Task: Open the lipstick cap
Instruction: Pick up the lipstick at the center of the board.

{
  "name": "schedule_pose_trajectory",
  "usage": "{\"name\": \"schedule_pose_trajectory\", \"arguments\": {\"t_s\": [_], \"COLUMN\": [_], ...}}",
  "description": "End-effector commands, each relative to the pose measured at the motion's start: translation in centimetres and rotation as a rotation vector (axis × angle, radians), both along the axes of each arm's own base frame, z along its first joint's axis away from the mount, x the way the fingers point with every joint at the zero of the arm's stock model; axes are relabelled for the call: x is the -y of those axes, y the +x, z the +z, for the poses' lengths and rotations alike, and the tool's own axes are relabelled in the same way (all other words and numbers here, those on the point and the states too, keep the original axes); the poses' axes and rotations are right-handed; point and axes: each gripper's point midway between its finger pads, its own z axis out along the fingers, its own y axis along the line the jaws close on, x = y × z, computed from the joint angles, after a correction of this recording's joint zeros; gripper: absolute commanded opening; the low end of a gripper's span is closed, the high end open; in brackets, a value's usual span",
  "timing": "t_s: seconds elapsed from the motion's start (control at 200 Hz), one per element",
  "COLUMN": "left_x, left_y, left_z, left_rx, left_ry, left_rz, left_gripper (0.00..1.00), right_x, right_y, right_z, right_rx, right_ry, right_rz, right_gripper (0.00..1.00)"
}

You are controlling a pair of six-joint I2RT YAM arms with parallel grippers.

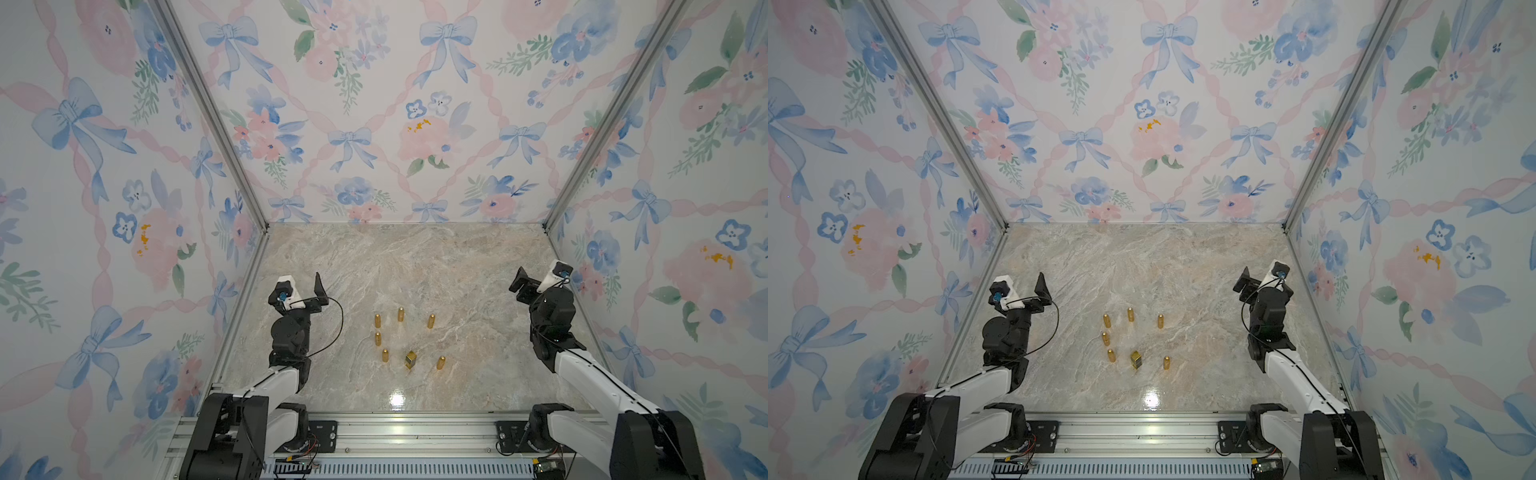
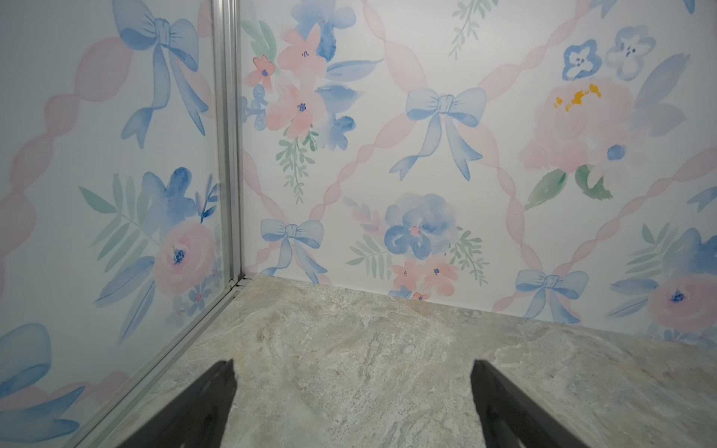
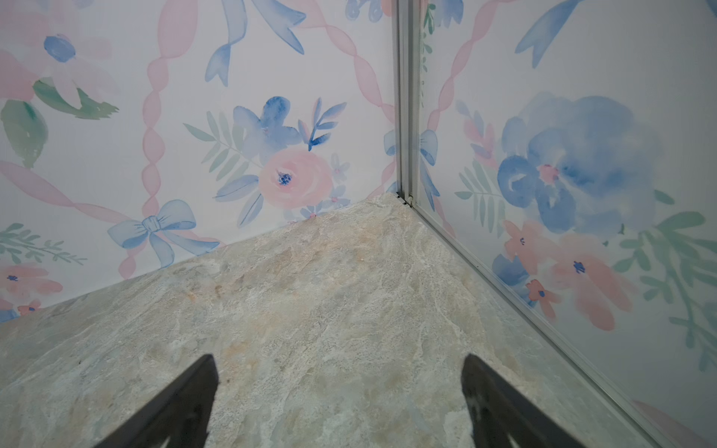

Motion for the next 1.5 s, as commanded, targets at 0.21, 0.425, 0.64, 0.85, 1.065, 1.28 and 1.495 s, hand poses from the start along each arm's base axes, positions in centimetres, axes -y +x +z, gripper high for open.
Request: {"name": "schedule_pose_trajectory", "arguments": {"t_s": [0.21, 0.425, 0.64, 0.85, 1.065, 1.28, 1.495], "left_x": [-0.3, 1.5, 5.0, 9.5, 14.5, 17.7, 18.9], "left_y": [0.1, 0.6, 0.6, -0.6, -2.1, -3.4, -4.0], "left_z": [0.1, -0.1, -0.9, -2.1, -3.6, -4.7, -5.9], "left_rx": [-0.023, -0.114, -0.238, -0.343, -0.475, -0.54, -0.58], "left_ry": [-0.304, -0.328, -0.261, -0.215, -0.094, -0.032, 0.002], "left_rz": [-0.052, -0.11, -0.192, -0.319, -0.431, -0.517, -0.52], "left_gripper": [0.98, 0.98, 0.98, 0.98, 0.98, 0.98, 0.98], "right_x": [1.0, -3.0, -10.8, -18.1, -25.3, -28.5, -29.4], "right_y": [-4.1, -4.7, -4.2, -4.9, -6.1, -6.9, -6.3], "right_z": [-5.8, -6.0, -6.2, -6.8, -8.3, -11.0, -13.9], "right_rx": [-0.389, -0.65, -0.841, -0.945, -0.966, -0.997, -1.043], "right_ry": [0.358, 0.253, 0.093, 0.059, 0.121, 0.165, 0.128], "right_rz": [-0.079, 0.045, 0.274, 0.437, 0.586, 0.614, 0.59], "right_gripper": [0.99, 0.99, 0.99, 0.99, 0.99, 0.94, 0.8]}}
